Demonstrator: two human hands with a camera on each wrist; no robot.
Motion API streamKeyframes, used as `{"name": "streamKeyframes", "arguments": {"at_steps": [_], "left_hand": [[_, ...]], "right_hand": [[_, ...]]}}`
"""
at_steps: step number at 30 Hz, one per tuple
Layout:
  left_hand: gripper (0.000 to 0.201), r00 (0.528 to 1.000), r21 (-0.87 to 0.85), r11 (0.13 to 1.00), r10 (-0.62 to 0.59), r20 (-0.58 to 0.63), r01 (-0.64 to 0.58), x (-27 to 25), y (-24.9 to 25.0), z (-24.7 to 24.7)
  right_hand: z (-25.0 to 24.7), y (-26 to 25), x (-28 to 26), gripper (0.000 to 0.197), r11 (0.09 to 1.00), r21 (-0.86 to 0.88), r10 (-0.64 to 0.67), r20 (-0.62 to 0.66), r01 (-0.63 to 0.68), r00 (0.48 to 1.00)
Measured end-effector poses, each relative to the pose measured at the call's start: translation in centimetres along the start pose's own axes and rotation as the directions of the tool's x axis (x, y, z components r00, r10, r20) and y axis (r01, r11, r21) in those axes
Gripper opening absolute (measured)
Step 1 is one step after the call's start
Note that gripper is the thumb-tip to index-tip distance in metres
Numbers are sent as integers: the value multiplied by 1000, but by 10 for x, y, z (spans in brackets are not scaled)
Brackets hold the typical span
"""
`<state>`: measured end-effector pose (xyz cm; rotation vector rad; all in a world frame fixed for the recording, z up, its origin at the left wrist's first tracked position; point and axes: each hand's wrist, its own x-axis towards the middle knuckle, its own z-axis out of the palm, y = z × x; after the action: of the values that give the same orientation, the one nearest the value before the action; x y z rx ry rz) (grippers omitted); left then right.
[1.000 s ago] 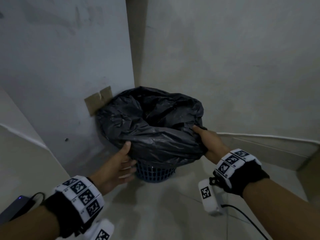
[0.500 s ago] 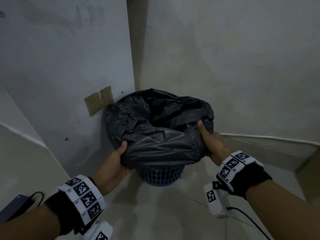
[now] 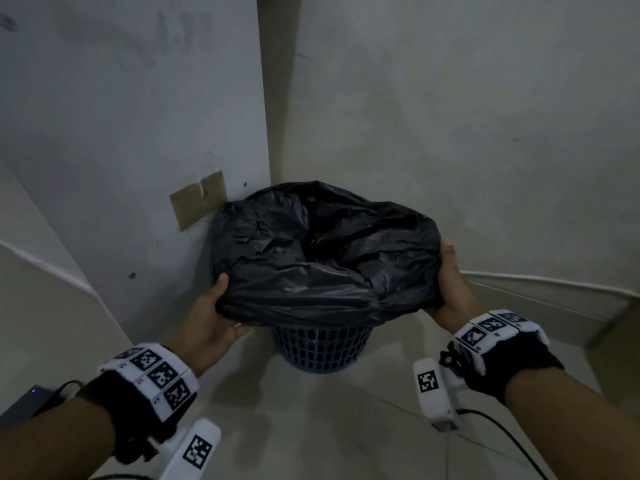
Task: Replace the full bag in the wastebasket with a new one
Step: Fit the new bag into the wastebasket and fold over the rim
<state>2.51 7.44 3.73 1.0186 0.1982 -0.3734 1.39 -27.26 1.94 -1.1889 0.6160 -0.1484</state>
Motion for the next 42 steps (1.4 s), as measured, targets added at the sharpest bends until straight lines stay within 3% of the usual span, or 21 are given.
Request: {"name": "streamKeyframes", "arguments": {"at_steps": [3,6,9,15,17,19,20,22,24,26,27,29,31,33,36,38,40,42], "left_hand": [[38,999,-45,999,14,34,-12,-1,-1,1],[50,998,-12,1000,-14,65,15,1,-1,-1],[63,995,84,995,-65,78,59,0,-3,-4],[71,971,264,939,-186,-151,221,-7,-5,-7],[82,960,373,909,-85,-266,184,-10,-14,-10],[86,915,584,811,254,-314,-24,-10,-23,-13],[81,854,682,715,442,-273,-152,-11,-25,-13],[53,723,802,463,688,-57,-377,-18,-25,-3],[31,611,849,153,758,228,-506,-24,-23,11],[24,549,825,-85,708,444,-559,-29,-21,24],[26,547,803,-142,662,512,-579,-31,-20,30],[35,588,786,-186,569,575,-589,-31,-21,40],[53,661,812,-223,486,572,-539,-29,-23,41],[66,699,823,-292,434,568,-487,-26,-26,39],[68,695,820,-348,436,571,-455,-24,-31,36],[67,688,824,-354,456,565,-442,-20,-31,33],[65,673,821,-362,472,570,-442,-16,-30,30],[60,655,801,-372,461,598,-470,-12,-28,28]], "right_hand": [[5,-6,-14,109,999,11,-54,34,53,998],[13,-11,-29,106,998,-11,-64,90,65,994],[28,-13,-49,82,996,-82,-21,135,32,991],[34,-6,-50,83,962,-228,185,147,-149,972],[31,-5,-47,87,959,-245,167,99,-138,981],[30,-1,-44,83,961,-263,85,-13,-85,996],[33,1,-44,80,957,-283,42,-67,-60,997],[45,6,-51,72,946,-323,-25,-106,-11,994],[58,12,-60,63,946,-322,-52,-60,30,997],[69,20,-72,43,948,-313,-41,49,55,998],[72,23,-77,34,942,-328,-41,110,76,993],[74,24,-82,24,915,-383,-53,189,124,981],[73,21,-81,27,906,-390,-102,173,163,980],[71,17,-78,31,898,-406,-137,106,168,985],[70,17,-78,48,831,-517,-233,11,205,972],[70,11,-78,55,746,-622,-365,-79,240,928],[63,-2,-74,48,707,-654,-469,-152,267,870],[54,-7,-63,39,723,-635,-486,-188,272,854]]}}
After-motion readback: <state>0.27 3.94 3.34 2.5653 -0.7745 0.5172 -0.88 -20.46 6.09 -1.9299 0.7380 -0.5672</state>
